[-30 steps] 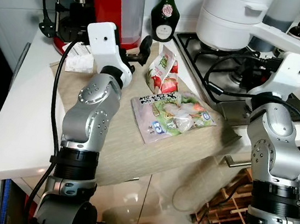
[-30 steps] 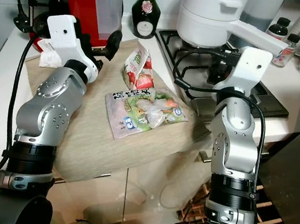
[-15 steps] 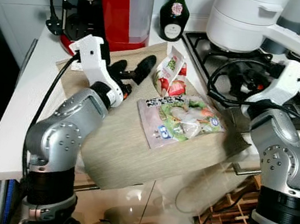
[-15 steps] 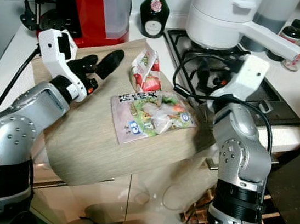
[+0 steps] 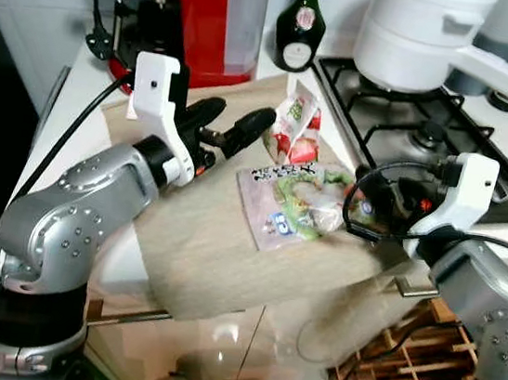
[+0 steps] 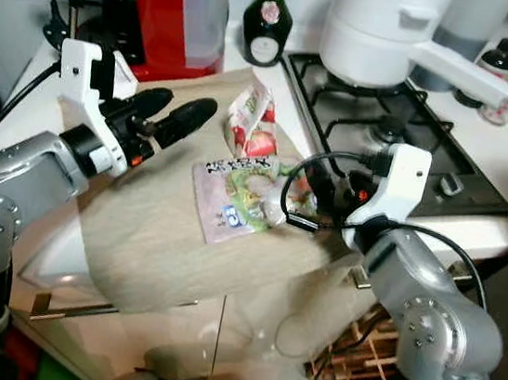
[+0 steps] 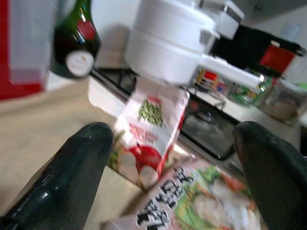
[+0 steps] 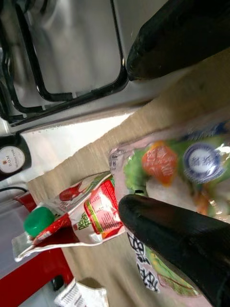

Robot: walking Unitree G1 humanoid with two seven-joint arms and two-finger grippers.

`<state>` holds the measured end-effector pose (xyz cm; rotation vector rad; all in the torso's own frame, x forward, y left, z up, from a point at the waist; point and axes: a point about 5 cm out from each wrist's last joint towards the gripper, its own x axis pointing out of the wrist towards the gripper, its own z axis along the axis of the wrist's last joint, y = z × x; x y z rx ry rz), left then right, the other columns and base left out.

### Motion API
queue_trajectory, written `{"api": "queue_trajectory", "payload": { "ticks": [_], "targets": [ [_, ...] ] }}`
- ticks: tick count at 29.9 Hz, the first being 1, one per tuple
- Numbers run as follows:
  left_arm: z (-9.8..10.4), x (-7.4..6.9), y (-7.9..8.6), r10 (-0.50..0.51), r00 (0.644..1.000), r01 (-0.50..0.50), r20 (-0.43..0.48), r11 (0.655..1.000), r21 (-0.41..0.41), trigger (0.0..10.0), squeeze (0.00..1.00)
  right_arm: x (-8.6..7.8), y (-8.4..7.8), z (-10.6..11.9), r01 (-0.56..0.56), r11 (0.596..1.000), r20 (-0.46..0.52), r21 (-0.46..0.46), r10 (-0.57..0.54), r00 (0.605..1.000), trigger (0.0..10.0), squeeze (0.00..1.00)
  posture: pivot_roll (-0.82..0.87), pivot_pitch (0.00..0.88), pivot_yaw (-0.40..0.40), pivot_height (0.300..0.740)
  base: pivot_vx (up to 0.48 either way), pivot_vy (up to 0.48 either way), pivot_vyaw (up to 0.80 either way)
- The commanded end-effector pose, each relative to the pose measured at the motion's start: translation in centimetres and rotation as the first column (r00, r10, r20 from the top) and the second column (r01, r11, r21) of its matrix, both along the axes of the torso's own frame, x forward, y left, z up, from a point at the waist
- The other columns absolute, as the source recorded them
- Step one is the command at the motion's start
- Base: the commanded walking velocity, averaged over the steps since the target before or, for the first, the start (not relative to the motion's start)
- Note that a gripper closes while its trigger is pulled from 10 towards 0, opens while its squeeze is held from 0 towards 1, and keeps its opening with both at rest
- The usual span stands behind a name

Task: Restocking fridge

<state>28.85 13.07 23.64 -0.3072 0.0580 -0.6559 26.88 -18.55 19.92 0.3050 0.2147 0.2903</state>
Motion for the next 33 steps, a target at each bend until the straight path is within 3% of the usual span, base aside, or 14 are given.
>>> {"api": "queue_trajectory", "payload": {
  "ticks": [1, 7, 10, 13, 19, 23, 33],
  "targets": [
    [-0.2, -0.1, 0.2, -0.026, 0.999, 0.026, -0.022, 1.0, -0.012, 10.0, 0.0, -0.1, -0.2, 0.4, -0.026, 0.999, 0.006, 0.025, 0.026, 1.0, 10.0, 0.0, -0.1, 0.03, 0.008, 0.736, 0.0, 0.0, 0.0],
    [-1.4, -0.4, 0.0, -0.132, 0.987, 0.127, -0.096, 0.99, -0.062, 10.0, 0.0, -0.1, -0.6, 0.1, -0.115, 0.99, -0.03, 0.081, 0.118, 0.993, 10.0, 0.0, -0.11, 0.015, 0.01, 0.736, 0.0, 0.0, 0.0],
    [-2.5, 0.1, 0.1, -0.159, 0.973, 0.136, -0.167, 0.981, -0.138, 10.0, 0.0, 0.5, -0.9, 0.4, -0.124, 0.984, -0.012, 0.126, 0.126, 0.992, 10.0, 0.0, -0.11, 0.012, 0.015, 0.736, 0.0, 0.0, 0.0],
    [-3.7, 0.6, -0.2, -0.166, 0.96, 0.131, -0.225, 0.978, -0.164, 10.0, 0.0, 0.7, -0.7, 0.5, -0.138, 0.98, -0.007, 0.144, 0.14, 0.99, 10.0, 0.0, -0.11, 0.012, 0.028, 0.736, 0.0, 0.0, 0.0],
    [-7.2, 1.5, -1.6, -0.176, 0.915, 0.139, -0.363, 0.982, -0.126, 10.0, 0.0, 1.4, 0.4, 0.4, -0.167, 0.975, -0.022, 0.15, 0.172, 0.985, 10.0, 0.0, -0.12, 0.0, 0.041, 0.736, 0.0, 0.0, 0.0],
    [-7.7, 1.9, -2.1, -0.188, 0.904, 0.15, -0.385, 0.981, -0.126, 10.0, 0.0, 1.8, 0.4, 0.2, -0.15, 0.974, -0.029, 0.168, 0.157, 0.987, 10.0, 0.0, -0.12, 0.0, 0.045, 0.736, 0.0, 0.0, 0.0],
    [-7.4, 2.6, -3.0, -0.239, 0.896, 0.167, -0.375, 0.962, -0.214, 10.0, 0.0, 2.4, 1.0, -0.9, -0.135, 0.958, -0.059, 0.252, 0.154, 0.986, 10.0, 0.0, -0.13, 0.004, 0.057, 0.736, 0.0, 0.0, 0.0]
  ]
}}
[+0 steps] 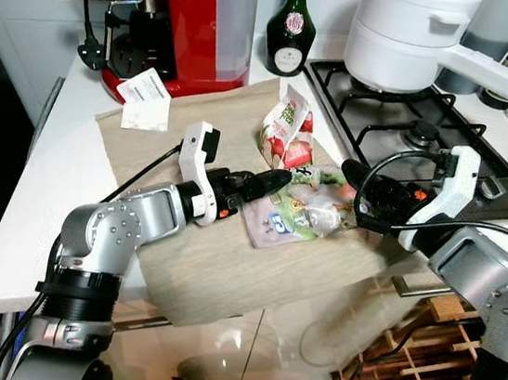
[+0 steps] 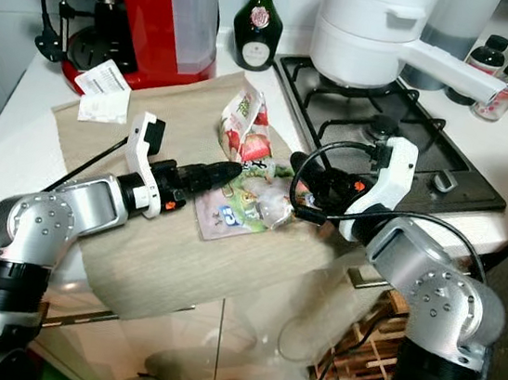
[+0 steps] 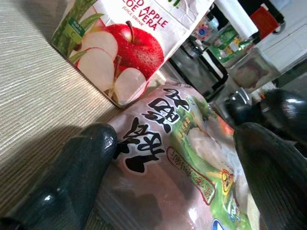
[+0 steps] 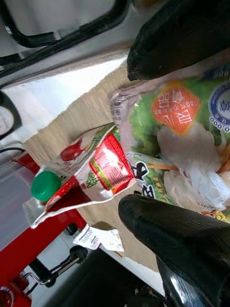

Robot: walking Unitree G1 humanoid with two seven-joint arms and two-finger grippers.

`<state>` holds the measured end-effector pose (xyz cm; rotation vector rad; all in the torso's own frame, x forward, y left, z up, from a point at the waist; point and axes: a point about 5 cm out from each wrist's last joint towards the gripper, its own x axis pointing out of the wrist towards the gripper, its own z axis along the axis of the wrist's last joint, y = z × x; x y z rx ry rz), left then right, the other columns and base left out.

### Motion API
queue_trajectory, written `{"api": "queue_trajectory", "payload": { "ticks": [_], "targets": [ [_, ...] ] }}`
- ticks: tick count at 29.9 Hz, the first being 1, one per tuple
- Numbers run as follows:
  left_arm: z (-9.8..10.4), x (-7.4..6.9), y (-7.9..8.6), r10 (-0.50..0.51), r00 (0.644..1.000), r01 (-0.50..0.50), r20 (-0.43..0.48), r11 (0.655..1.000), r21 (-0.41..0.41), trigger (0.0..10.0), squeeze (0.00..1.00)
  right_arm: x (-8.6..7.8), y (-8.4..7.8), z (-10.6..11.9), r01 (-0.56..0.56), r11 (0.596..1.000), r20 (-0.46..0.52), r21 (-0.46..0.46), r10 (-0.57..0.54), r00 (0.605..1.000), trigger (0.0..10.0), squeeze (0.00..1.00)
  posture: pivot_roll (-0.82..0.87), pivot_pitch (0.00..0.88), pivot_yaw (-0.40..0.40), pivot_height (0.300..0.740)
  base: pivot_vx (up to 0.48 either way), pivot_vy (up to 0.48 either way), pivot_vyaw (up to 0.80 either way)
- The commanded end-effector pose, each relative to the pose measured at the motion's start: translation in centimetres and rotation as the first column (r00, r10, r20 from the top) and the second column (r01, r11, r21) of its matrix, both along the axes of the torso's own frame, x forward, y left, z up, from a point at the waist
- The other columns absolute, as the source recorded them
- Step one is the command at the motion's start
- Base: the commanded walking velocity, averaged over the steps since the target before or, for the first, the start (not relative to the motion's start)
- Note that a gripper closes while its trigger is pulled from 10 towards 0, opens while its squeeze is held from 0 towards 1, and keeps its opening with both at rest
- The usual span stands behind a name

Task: Restocking fridge

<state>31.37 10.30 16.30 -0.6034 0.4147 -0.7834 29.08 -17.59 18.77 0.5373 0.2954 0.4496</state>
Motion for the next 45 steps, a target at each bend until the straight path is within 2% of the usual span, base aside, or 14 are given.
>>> {"api": "queue_trajectory", "payload": {
  "ticks": [1, 6, 9, 10, 11, 15, 16, 22, 23, 30, 36, 45],
  "targets": [
    [0.1, 0.0, -0.3, -0.024, 1.0, 0.024, -0.012, 1.0, -0.013, 10.0, 0.0, 0.2, 0.1, 0.0, 0.005, 1.0, 0.003, 0.017, -0.005, 1.0, 10.0, 0.0, -0.13, 0.006, 0.057, 0.736, 0.0, 0.0, 0.0],
    [0.0, -0.7, -1.1, -0.07, 0.997, 0.069, -0.023, 0.997, -0.022, 10.0, 0.0, -0.1, 0.6, -1.3, 0.003, 1.0, -0.034, 0.023, -0.002, 0.999, 10.0, 0.0, -0.12, 0.007, 0.058, 0.736, 0.0, 0.0, 0.0],
    [-1.7, -1.2, -1.8, -0.107, 0.992, 0.114, -0.071, 0.989, 0.09, 10.0, 0.0, -0.3, 0.7, -2.2, 0.014, 1.0, -0.061, 0.017, -0.013, 0.998, 10.0, 0.0, -0.12, 0.007, 0.066, 0.736, 0.0, 0.0, 0.0],
    [-1.7, -1.2, -1.8, -0.107, 0.992, 0.114, -0.071, 0.989, 0.09, 10.0, 0.0, -0.3, 0.7, -2.2, 0.014, 1.0, -0.061, 0.017, -0.013, 0.998, 10.0, 0.0, -0.12, 0.007, 0.066, 0.736, 0.0, 0.0, 0.0],
    [-2.5, -1.3, -2.1, -0.12, 0.989, 0.133, -0.09, 0.979, 0.153, 10.0, 0.0, -0.3, 0.6, -2.6, 0.012, 1.0, -0.068, -0.01, -0.012, 0.998, 10.0, 0.0, -0.13, 0.0, 0.062, 0.736, 0.0, 0.0, 0.0],
    [-2.9, -0.7, -2.0, -0.093, 0.99, 0.112, -0.104, 0.975, 0.194, 10.0, 0.0, -0.1, 0.3, -2.9, 0.019, 0.999, -0.075, -0.028, -0.021, 0.997, 10.0, 0.0, -0.13, 0.0, 0.051, 0.736, 0.0, 0.0, 0.0],
    [-2.9, -0.4, -1.9, -0.08, 0.992, 0.099, -0.1, 0.974, 0.201, 0.0, 0.0, 0.1, 0.2, -3.0, 0.016, 0.999, -0.074, -0.037, -0.019, 0.997, 10.0, 0.0, -0.13, 0.0, 0.049, 0.736, 0.0, 0.0, 0.0],
    [-3.0, -0.1, -1.9, -0.067, 0.993, 0.086, -0.094, 0.973, 0.215, 0.0, 0.0, 0.4, 0.0, -3.2, 0.018, 0.999, -0.077, -0.049, -0.022, 0.997, 10.0, 0.0, -0.13, 0.0, 0.045, 0.736, 0.0, 0.0, 0.0],
    [-3.1, 0.0, -1.8, -0.067, 0.994, 0.084, -0.088, 0.973, 0.216, 0.0, 0.0, 0.6, 0.2, -3.6, 0.019, 0.998, -0.084, -0.054, -0.024, 0.996, 0.0, 0.0, -0.13, 0.0, 0.044, 0.736, 0.0, 0.0, 0.0],
    [-3.0, 0.3, -1.9, -0.072, 0.995, 0.085, -0.072, 0.978, 0.191, 0.0, 0.0, 1.0, 0.8, -4.9, 0.045, 0.996, -0.123, -0.072, -0.054, 0.991, 0.0, 0.0, -0.12, 0.0, 0.045, 0.736, 0.0, 0.0, 0.0],
    [-3.2, 0.7, -1.6, -0.051, 0.997, 0.063, -0.065, 0.977, 0.202, 0.0, 0.0, 1.1, 1.1, -5.4, 0.044, 0.997, -0.132, -0.071, -0.053, 0.99, 0.0, 0.0, -0.12, 0.0, 0.046, 0.736, 0.0, 0.0, 0.0],
    [-3.2, 0.6, -1.5, -0.06, 0.997, 0.069, -0.052, 0.978, 0.195, 0.0, 0.0, 1.0, 1.5, -5.5, 0.037, 0.996, -0.12, -0.084, -0.047, 0.992, 0.0, 0.0, -0.12, 0.0, 0.047, 0.736, 0.0, 0.0, 0.0]
  ]
}}
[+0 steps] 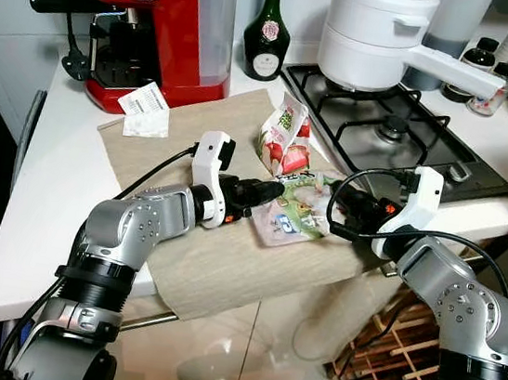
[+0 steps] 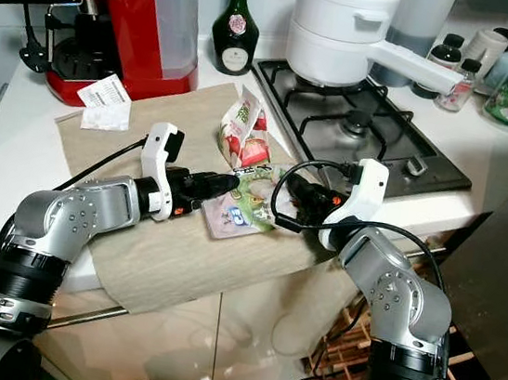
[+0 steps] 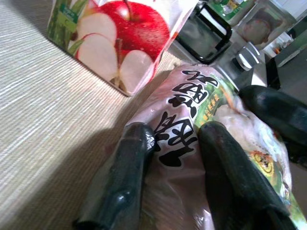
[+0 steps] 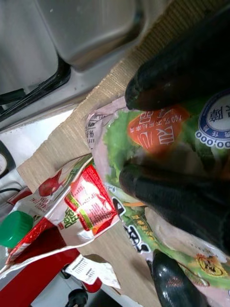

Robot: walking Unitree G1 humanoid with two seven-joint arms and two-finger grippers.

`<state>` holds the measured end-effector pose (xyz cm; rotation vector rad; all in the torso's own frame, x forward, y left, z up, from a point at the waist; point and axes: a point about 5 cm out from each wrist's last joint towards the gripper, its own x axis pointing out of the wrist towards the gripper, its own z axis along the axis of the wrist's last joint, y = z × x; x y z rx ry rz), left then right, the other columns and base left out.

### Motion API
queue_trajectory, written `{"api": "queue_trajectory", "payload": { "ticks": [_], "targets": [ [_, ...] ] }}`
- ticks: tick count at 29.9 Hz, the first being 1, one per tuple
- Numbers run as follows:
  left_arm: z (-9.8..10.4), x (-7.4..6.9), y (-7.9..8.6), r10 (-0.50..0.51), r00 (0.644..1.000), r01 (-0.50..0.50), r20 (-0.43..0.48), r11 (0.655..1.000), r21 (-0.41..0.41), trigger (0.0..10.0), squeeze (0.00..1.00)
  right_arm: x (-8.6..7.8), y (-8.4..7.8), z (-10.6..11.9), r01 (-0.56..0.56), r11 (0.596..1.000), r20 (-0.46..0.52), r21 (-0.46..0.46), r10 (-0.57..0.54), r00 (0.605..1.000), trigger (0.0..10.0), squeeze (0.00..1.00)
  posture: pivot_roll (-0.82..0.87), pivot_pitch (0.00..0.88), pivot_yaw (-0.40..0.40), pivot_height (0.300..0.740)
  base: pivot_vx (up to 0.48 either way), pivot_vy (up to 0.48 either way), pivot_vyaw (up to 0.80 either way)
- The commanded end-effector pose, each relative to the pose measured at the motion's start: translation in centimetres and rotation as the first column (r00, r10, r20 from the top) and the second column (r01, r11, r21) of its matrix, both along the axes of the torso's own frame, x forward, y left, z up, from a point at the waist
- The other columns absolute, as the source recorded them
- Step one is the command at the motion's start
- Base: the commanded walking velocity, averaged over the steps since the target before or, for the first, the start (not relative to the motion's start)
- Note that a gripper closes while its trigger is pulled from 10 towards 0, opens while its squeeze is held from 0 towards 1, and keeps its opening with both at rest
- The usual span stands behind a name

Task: Restocking fridge

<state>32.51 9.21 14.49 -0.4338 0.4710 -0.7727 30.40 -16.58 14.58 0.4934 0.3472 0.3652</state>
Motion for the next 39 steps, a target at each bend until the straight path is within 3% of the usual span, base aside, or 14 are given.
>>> {"api": "queue_trajectory", "payload": {
  "ticks": [1, 2, 6, 7, 11, 12, 14, 24, 25, 26, 30, 35, 37, 39],
  "targets": [
    [-1.0, -0.4, -0.4, -0.017, 0.999, 0.017, -0.044, 1.0, 0.011, 0.0, 0.0, -0.2, 0.6, -0.9, -0.008, 1.0, -0.037, -0.009, 0.008, 0.999, 0.0, 0.0, -0.12, 0.0, 0.047, 0.736, 0.0, 0.0, 0.0],
    [0.1, 0.1, -0.2, 0.014, 1.0, -0.014, 0.002, 1.0, -0.028, 0.0, 0.0, 0.2, 0.6, 0.1, 0.01, 1.0, 0.028, -0.012, -0.01, 1.0, 0.0, 0.0, -0.12, 0.0, 0.048, 0.736, 0.0, 0.0, 0.0],
    [1.6, 0.6, 0.1, 0.047, 0.997, -0.043, 0.056, 0.996, -0.074, 0.0, 0.0, 0.4, 0.6, 1.3, 0.025, 0.999, 0.093, -0.021, -0.023, 0.995, 0.0, 0.0, -0.12, 0.0, 0.049, 0.736, 0.0, 0.0, 0.0],
    [3.4, 1.0, 0.4, 0.077, 0.991, -0.063, 0.113, 0.99, -0.124, 0.0, 0.0, 0.6, 0.6, 2.5, 0.042, 0.999, 0.147, -0.019, -0.039, 0.988, 0.0, 0.0, -0.12, 0.0, 0.049, 0.736, 0.0, 0.0, 0.0],
    [6.7, 1.2, 0.8, 0.104, 0.971, -0.065, 0.214, 0.981, -0.184, 0.0, 0.0, 0.7, 0.7, 4.5, 0.055, 0.998, 0.248, -0.013, -0.05, 0.967, 0.0, 0.0, -0.12, 0.002, 0.046, 0.736, 0.0, 0.0, 0.0],
    [6.7, 1.2, 0.8, 0.104, 0.971, -0.065, 0.214, 0.981, -0.184, 0.0, 0.0, 0.7, 0.7, 4.5, 0.055, 0.998, 0.248, -0.013, -0.05, 0.967, 0.0, 0.0, -0.12, 0.002, 0.046, 0.736, 0.0, 0.0, 0.0],
    [9.0, 1.2, 0.8, 0.126, 0.952, -0.058, 0.281, 0.969, -0.238, 0.0, 0.0, 0.9, 0.5, 5.7, 0.084, 0.996, 0.319, -0.021, -0.073, 0.945, 0.0, 0.0, -0.12, 0.002, 0.043, 0.736, 0.0, 0.0, 0.0],
    [10.8, 0.1, -0.3, 0.1, 0.928, 0.003, 0.358, 0.961, -0.276, 0.0, 0.0, 1.3, -0.3, 8.0, 0.196, 0.979, 0.458, -0.06, -0.148, 0.877, 0.0, 0.0, -0.12, 0.002, 0.04, 0.736, 0.0, 0.0, 0.0],
    [10.9, -0.1, -0.5, 0.091, 0.926, 0.014, 0.367, 0.961, -0.275, 0.0, 0.0, 1.3, -0.4, 8.0, 0.212, 0.975, 0.464, -0.068, -0.157, 0.872, 7.8, 0.0, -0.12, 0.001, 0.038, 0.736, 0.0, 0.0, 0.0],
    [10.9, -0.3, -0.7, 0.08, 0.924, 0.024, 0.373, 0.963, -0.267, 0.0, 0.0, 1.4, -0.6, 7.9, 0.233, 0.969, 0.465, -0.084, -0.168, 0.869, 10.0, 0.0, -0.12, 0.002, 0.038, 0.736, 0.0, 0.0, 0.0],
    [10.7, -0.4, -1.0, 0.074, 0.919, 0.02, 0.387, 0.972, -0.233, 0.0, 0.0, 1.5, -1.1, 7.5, 0.299, 0.947, 0.47, -0.118, -0.212, 0.857, 10.0, 0.0, -0.12, 0.002, 0.041, 0.736, 0.0, 0.0, 0.0],
    [11.7, 0.1, -0.5, 0.149, 0.883, -0.051, 0.445, 0.973, -0.223, 0.0, 0.0, 1.6, -1.7, 7.6, 0.373, 0.917, 0.5, -0.143, -0.258, 0.827, 10.0, 0.0, -0.12, 0.002, 0.042, 0.736, 0.0, 0.0, 0.0],
    [12.4, 0.2, -0.2, 0.182, 0.853, -0.079, 0.489, 0.972, -0.223, 0.0, 0.0, 1.4, -2.1, 8.2, 0.443, 0.877, 0.56, -0.185, -0.277, 0.781, 10.0, 0.0, -0.12, 0.003, 0.043, 0.736, 0.0, 0.0, 0.0],
    [13.5, 0.3, 0.1, 0.234, 0.817, -0.117, 0.527, 0.962, -0.246, 0.0, 0.0, 1.1, -2.6, 9.1, 0.551, 0.8, 0.651, -0.236, -0.29, 0.701, 10.0, 0.0, -0.12, 0.004, 0.041, 0.736, 0.0, 0.0, 0.0]
  ]
}}
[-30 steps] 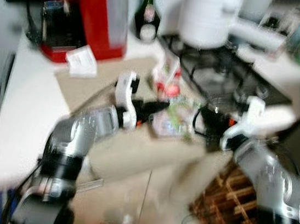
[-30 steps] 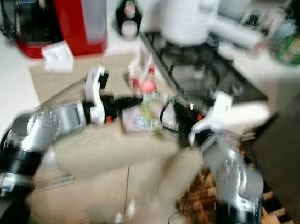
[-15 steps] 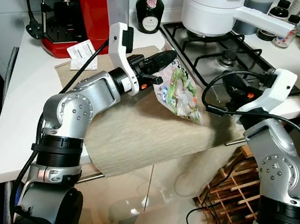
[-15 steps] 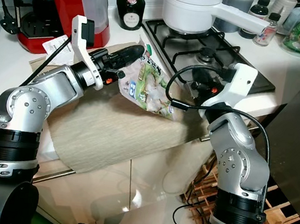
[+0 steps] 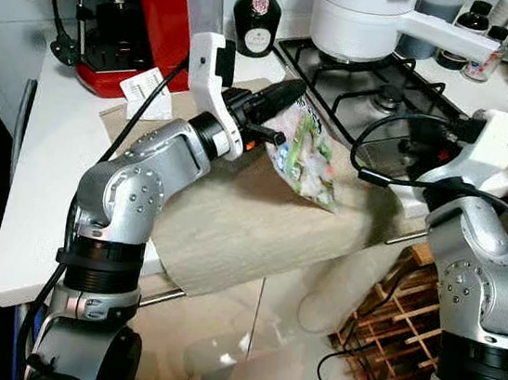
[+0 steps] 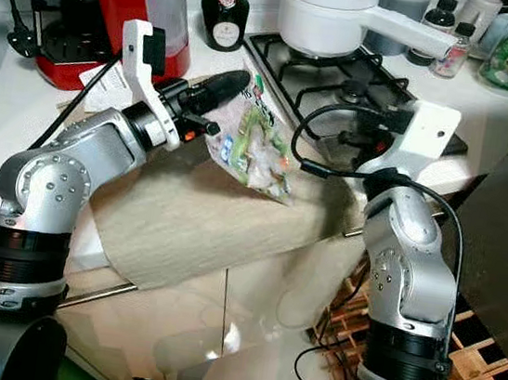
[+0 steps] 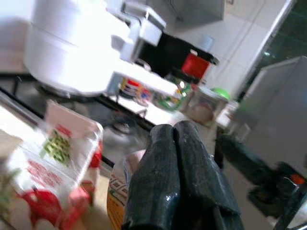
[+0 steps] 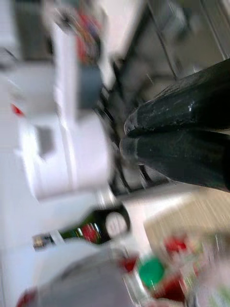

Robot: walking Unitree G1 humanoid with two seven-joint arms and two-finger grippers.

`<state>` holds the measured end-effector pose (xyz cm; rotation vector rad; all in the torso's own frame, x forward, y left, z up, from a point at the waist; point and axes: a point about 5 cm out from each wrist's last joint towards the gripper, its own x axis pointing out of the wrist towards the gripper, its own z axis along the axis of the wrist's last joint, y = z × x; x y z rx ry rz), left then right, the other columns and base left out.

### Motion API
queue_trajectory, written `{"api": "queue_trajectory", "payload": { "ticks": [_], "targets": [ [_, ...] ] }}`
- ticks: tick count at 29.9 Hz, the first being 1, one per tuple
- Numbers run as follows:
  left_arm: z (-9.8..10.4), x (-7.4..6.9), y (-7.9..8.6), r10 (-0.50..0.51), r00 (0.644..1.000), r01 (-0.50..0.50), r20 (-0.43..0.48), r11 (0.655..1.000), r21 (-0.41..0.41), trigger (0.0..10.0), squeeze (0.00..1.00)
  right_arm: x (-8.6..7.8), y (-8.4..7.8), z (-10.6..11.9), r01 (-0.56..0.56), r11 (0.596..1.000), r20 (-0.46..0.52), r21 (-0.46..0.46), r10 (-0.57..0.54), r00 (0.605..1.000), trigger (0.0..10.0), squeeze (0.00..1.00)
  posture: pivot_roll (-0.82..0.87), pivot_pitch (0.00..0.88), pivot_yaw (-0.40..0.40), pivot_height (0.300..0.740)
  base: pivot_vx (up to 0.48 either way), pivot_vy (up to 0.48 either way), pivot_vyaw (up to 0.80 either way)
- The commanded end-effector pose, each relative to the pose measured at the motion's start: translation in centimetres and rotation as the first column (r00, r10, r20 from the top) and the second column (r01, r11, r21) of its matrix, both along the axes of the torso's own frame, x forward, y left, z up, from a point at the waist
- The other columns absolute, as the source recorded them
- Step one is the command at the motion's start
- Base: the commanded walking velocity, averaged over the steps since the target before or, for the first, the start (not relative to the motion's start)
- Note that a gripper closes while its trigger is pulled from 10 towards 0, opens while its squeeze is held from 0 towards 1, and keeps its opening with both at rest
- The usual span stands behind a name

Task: Restocking fridge

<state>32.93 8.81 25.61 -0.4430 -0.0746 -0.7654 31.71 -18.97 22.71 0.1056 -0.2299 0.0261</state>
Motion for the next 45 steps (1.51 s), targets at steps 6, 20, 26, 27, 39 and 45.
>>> {"api": "queue_trajectory", "payload": {
  "ticks": [6, 20, 26, 27, 39, 45],
  "targets": [
    [4.4, -0.1, 1.3, 0.198, 0.948, -0.203, 0.248, 0.979, -0.004, 0.0, 0.0, -0.6, 0.2, 1.1, 0.135, 0.981, 0.138, -0.142, -0.115, 0.984, 10.0, 0.0, -0.12, 0.005, 0.041, 0.736, 0.0, 0.0, 0.0],
    [2.9, 0.1, 0.6, 0.28, 0.924, -0.308, 0.262, 0.949, 0.072, 10.0, 0.0, -0.4, 1.4, -0.1, 0.135, 0.98, 0.138, -0.148, -0.115, 0.984, 10.0, 0.0, -0.11, 0.0, 0.029, 0.736, 0.0, 0.0, 0.0],
    [2.5, 0.3, 1.1, 0.36, 0.885, -0.401, 0.294, 0.912, 0.09, 10.0, 0.0, -0.3, 1.8, -0.5, 0.125, 0.98, 0.131, -0.153, -0.106, 0.986, 10.0, 0.0, -0.1, 0.0, 0.023, 0.736, 0.0, 0.0, 0.0],
    [2.5, 0.3, 1.1, 0.36, 0.885, -0.401, 0.294, 0.912, 0.09, 10.0, 0.0, -0.3, 1.8, -0.5, 0.125, 0.98, 0.131, -0.153, -0.106, 0.986, 10.0, 0.0, -0.1, 0.0, 0.023, 0.736, 0.0, 0.0, 0.0],
    [2.5, 0.9, 1.7, 0.455, 0.829, -0.507, 0.325, 0.857, 0.094, 10.0, 0.0, 0.0, 2.4, -1.0, 0.109, 0.981, 0.119, -0.158, -0.091, 0.989, 10.0, 0.0, -0.1, 0.0, 0.02, 0.736, 0.0, 0.0, 0.0],
    [2.9, 0.9, 2.0, 0.493, 0.788, -0.556, 0.369, 0.827, 0.083, 10.0, 0.0, 0.1, 2.6, -1.3, 0.104, 0.981, 0.111, -0.162, -0.087, 0.99, 10.0, 0.0, -0.1, 0.0, 0.022, 0.736, -0.04, 0.0, 0.0]
  ]
}}
